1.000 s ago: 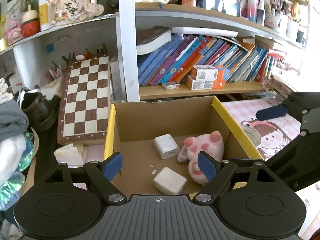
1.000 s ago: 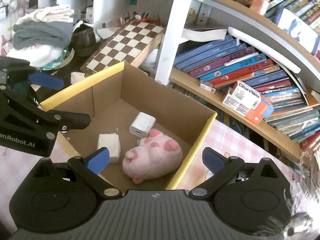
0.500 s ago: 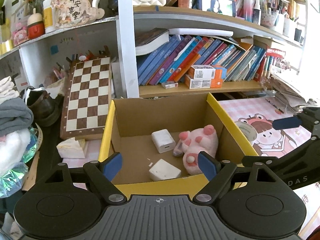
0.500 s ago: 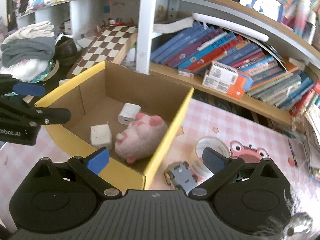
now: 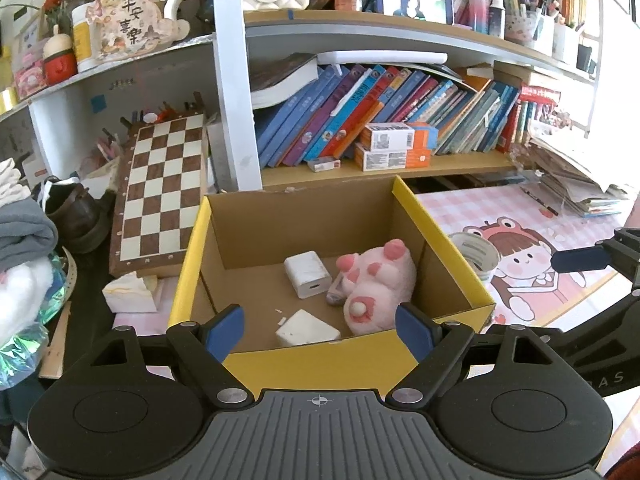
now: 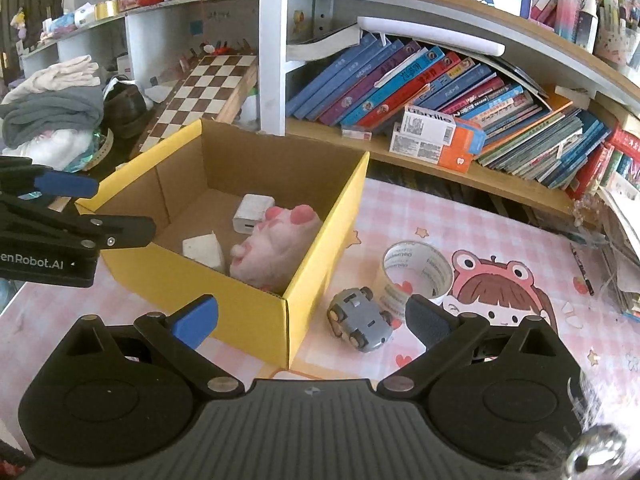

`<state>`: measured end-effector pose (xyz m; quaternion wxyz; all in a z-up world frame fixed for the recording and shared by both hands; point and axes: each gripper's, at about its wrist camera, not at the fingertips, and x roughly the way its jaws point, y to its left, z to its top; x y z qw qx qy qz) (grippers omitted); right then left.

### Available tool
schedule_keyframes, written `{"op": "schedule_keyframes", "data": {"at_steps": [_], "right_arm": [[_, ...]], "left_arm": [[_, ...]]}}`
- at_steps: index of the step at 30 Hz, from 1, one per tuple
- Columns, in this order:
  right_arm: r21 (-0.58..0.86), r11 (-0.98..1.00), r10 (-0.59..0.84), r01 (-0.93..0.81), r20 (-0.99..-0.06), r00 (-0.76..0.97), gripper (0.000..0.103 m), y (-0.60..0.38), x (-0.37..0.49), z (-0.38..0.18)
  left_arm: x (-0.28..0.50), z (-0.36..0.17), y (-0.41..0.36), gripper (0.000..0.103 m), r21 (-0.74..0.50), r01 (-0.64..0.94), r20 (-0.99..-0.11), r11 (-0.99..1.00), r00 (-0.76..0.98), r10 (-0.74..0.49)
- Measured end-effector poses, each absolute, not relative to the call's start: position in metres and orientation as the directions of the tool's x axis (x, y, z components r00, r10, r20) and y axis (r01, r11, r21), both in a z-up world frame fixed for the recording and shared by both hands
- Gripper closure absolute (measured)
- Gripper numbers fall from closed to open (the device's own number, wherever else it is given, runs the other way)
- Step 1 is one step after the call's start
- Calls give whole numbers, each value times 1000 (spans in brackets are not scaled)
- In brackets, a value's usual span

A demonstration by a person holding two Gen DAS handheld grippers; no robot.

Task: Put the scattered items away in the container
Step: 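Withdraw both tools from the box toward the grey toy car and tape roll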

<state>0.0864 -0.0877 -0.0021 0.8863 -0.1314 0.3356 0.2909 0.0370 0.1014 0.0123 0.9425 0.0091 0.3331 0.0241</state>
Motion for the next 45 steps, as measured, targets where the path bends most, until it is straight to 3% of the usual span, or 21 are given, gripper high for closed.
{"op": "schedule_keyframes", "data": {"at_steps": [45], "right_arm": [[29, 812, 446, -583, -674, 588, 2, -186, 124, -12]], "left_arm": [[56, 11, -9, 18, 96, -13, -647, 995, 759, 72]]}}
